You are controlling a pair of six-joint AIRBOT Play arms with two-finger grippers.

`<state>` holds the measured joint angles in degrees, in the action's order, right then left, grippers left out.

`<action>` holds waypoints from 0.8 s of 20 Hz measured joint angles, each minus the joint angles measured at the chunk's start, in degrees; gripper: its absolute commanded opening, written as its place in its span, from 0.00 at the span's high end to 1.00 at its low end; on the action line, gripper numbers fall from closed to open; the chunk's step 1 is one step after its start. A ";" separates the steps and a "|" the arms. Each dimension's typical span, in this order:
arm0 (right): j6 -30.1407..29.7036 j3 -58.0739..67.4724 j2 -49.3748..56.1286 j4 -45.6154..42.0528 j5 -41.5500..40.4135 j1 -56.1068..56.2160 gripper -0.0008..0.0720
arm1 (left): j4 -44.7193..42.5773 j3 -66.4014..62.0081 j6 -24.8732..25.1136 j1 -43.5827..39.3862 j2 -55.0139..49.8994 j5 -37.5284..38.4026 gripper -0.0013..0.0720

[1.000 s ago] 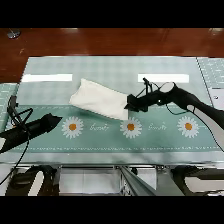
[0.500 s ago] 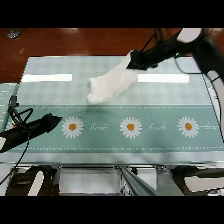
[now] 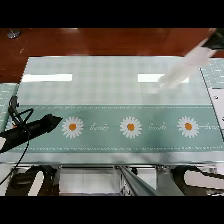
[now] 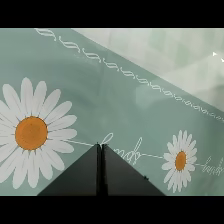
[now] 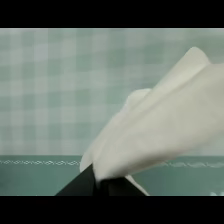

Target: Fold the shirts.

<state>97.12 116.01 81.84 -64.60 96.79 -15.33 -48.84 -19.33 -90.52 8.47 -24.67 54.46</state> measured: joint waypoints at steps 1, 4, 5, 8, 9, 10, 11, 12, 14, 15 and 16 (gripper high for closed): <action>0.96 -0.76 -1.31 -0.33 1.31 -3.04 0.95 | 0.00 0.00 0.00 0.00 0.00 0.07 0.95; 2.16 -5.27 -6.08 -4.20 4.90 -11.52 0.95 | -0.02 0.00 -0.02 0.00 0.00 0.15 0.95; 2.14 -7.56 -7.78 -6.78 5.84 -13.86 0.95 | 0.00 0.00 -0.02 0.00 0.00 0.15 0.95; 1.44 -18.67 -14.99 -14.88 7.78 -20.87 0.95 | -0.02 0.00 -0.02 0.00 0.00 0.35 0.95; 1.27 -23.74 -18.10 -18.21 7.98 -23.26 0.95 | -0.02 -0.02 0.00 0.00 0.00 0.35 0.95; 1.27 -28.83 -21.18 -21.92 7.91 -25.53 0.95 | -0.02 0.00 0.00 0.00 0.00 0.37 0.95; 1.31 -34.18 -24.39 -25.59 7.63 -27.74 0.95 | 0.00 -0.02 0.00 0.00 0.00 0.37 0.95; 1.60 -40.04 -27.89 -29.22 6.69 -30.08 0.94 | -0.02 -0.02 0.00 0.00 0.00 0.37 0.95; 2.97 -50.84 -34.10 -34.05 4.72 -33.70 0.40 | 0.00 -0.02 0.09 0.00 0.00 0.44 0.95; 3.23 -55.30 -36.46 -35.63 3.72 -34.86 0.13 | -0.02 0.00 0.52 0.00 0.00 0.55 0.95; 3.50 -58.86 -38.25 -36.85 2.34 -35.78 0.14 | -0.02 -0.02 1.09 0.00 0.00 0.68 0.95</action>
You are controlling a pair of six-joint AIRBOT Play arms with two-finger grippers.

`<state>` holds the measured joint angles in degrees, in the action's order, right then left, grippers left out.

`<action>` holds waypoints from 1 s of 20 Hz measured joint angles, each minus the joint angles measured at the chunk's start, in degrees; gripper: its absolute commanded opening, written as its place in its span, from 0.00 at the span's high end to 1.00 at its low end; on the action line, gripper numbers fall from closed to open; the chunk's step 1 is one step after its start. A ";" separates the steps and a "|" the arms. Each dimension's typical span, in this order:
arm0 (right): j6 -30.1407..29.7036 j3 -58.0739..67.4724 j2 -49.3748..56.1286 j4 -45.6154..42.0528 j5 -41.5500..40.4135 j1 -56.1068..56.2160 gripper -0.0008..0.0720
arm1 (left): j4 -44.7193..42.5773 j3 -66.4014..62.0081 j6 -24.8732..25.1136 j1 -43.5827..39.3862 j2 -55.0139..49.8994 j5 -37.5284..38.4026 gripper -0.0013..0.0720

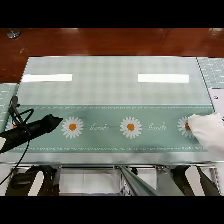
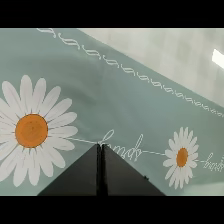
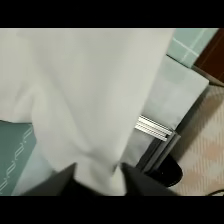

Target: Fold the shirts.

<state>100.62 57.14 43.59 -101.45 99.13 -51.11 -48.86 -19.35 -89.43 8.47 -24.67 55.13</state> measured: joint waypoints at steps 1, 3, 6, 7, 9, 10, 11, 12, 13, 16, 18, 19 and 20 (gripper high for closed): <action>0.17 -2.01 -0.83 -0.74 -1.51 -0.63 0.14 | 0.00 -0.07 0.74 0.00 -0.04 0.13 0.95; 0.37 -1.27 0.13 0.37 -4.39 -1.40 0.14 | -0.02 -1.49 3.08 0.37 -0.90 0.09 0.95; -0.15 8.83 6.12 10.93 -8.09 -1.79 0.63 | -0.04 -8.81 6.08 1.14 -6.23 0.17 0.95; -0.74 13.77 8.96 17.44 -9.42 -1.09 0.91 | 0.20 -12.98 6.93 1.11 -9.22 0.24 0.95; -3.67 22.95 14.29 30.29 -12.55 2.84 0.95 | 1.16 -22.75 8.70 0.00 -15.89 0.57 0.95; -5.95 27.12 16.87 36.20 -14.45 6.62 0.95 | 1.77 -28.68 9.70 -1.44 -19.67 1.03 0.95; -8.26 30.21 19.04 40.19 -15.78 11.37 0.95 | 1.79 -34.36 10.49 -3.37 -23.39 1.51 0.95; -10.12 32.28 20.81 42.03 -16.98 16.46 0.95 | 1.22 -39.17 10.93 -5.62 -26.62 1.29 0.95; -11.61 33.57 22.43 41.94 -17.94 22.56 0.95 | -0.13 -43.30 10.99 -8.33 -29.51 1.60 0.95; -13.40 31.89 26.23 33.09 -21.90 40.68 0.95 | -10.14 -49.81 6.45 -17.40 -36.89 2.32 0.95; -10.14 26.84 28.17 24.04 -25.90 49.90 0.95 | -17.27 -50.10 2.71 -21.75 -41.11 2.86 0.95; -7.56 23.80 29.18 20.06 -27.87 52.96 0.95 | -19.91 -49.81 1.05 -22.69 -42.84 3.06 0.95; -5.38 21.09 30.16 17.38 -29.62 54.90 0.95 | -22.49 -49.55 -0.24 -23.06 -44.59 3.23 0.95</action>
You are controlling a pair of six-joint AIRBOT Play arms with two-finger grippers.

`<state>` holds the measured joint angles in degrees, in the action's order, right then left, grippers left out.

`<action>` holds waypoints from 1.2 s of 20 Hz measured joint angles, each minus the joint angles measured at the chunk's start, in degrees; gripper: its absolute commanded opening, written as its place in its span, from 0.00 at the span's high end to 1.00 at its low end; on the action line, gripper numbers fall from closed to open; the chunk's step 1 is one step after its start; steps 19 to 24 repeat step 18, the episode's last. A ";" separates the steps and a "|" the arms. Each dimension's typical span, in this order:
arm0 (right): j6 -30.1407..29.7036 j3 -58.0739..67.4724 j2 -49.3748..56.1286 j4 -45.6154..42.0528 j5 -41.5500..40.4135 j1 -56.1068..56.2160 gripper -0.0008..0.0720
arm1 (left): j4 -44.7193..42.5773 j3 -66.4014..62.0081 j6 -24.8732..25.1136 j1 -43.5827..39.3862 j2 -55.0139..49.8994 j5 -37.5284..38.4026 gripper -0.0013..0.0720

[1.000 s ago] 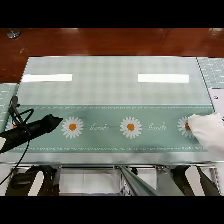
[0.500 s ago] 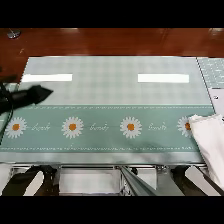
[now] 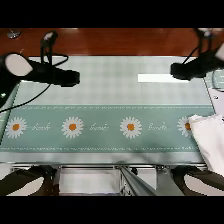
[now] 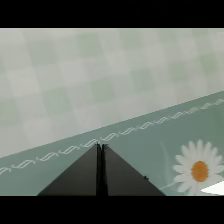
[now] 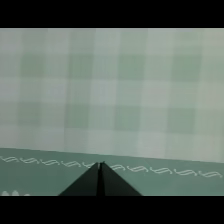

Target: Fold the shirts.

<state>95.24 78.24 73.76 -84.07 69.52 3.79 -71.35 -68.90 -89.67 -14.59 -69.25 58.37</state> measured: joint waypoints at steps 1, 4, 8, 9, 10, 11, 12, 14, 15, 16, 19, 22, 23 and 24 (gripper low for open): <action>1.84 -2.58 1.07 -2.14 -0.94 1.36 0.95 | -2.25 0.22 -1.14 -0.07 -1.60 0.70 0.95; 4.94 -7.21 3.72 -5.86 -1.60 3.17 0.95 | -4.96 0.50 -2.82 0.31 -4.44 2.54 0.95; 6.25 -9.22 5.22 -8.11 -0.98 3.91 0.95 | -6.69 0.61 -3.58 0.48 -5.79 3.17 0.95; 6.40 -9.42 5.35 -8.39 -0.81 4.02 0.95 | -6.97 0.63 -3.65 0.50 -5.95 3.32 0.95; 6.45 -9.57 5.49 -8.61 -0.83 4.07 0.95 | -7.08 0.61 -3.76 0.52 -6.03 3.34 0.95; 6.56 -9.70 5.60 -8.76 -0.68 4.11 0.95 | -7.13 0.61 -3.76 0.52 -6.14 3.39 0.95; 6.64 -9.77 5.62 -8.96 -0.63 4.15 0.95 | -7.26 0.61 -3.76 0.52 -6.16 3.45 0.95; 6.78 -9.88 5.70 -9.11 -0.61 4.20 0.95 | -7.34 0.63 -3.82 0.52 -6.27 3.54 0.95; 6.82 -9.90 5.70 -9.11 -0.57 4.20 0.95 | -7.39 0.61 -3.87 0.52 -6.27 3.54 0.95; 6.82 -9.92 5.73 -9.18 -0.52 4.20 0.95 | -7.45 0.63 -3.96 0.52 -6.27 3.54 0.95; 6.82 -9.94 5.73 -9.20 -0.50 4.20 0.95 | -7.50 0.63 -3.96 0.52 -6.27 3.56 0.95; 6.82 -9.94 5.73 -9.20 -0.50 4.20 0.95 | -7.50 0.63 -3.96 0.52 -6.27 3.56 0.95; 6.82 -9.94 5.73 -9.20 -0.50 4.20 0.95 | -7.50 0.63 -3.96 0.52 -6.27 3.56 0.95; 6.82 -9.94 5.73 -9.20 -0.50 4.20 0.95 | -7.50 0.63 -3.96 0.52 -6.27 3.56 0.95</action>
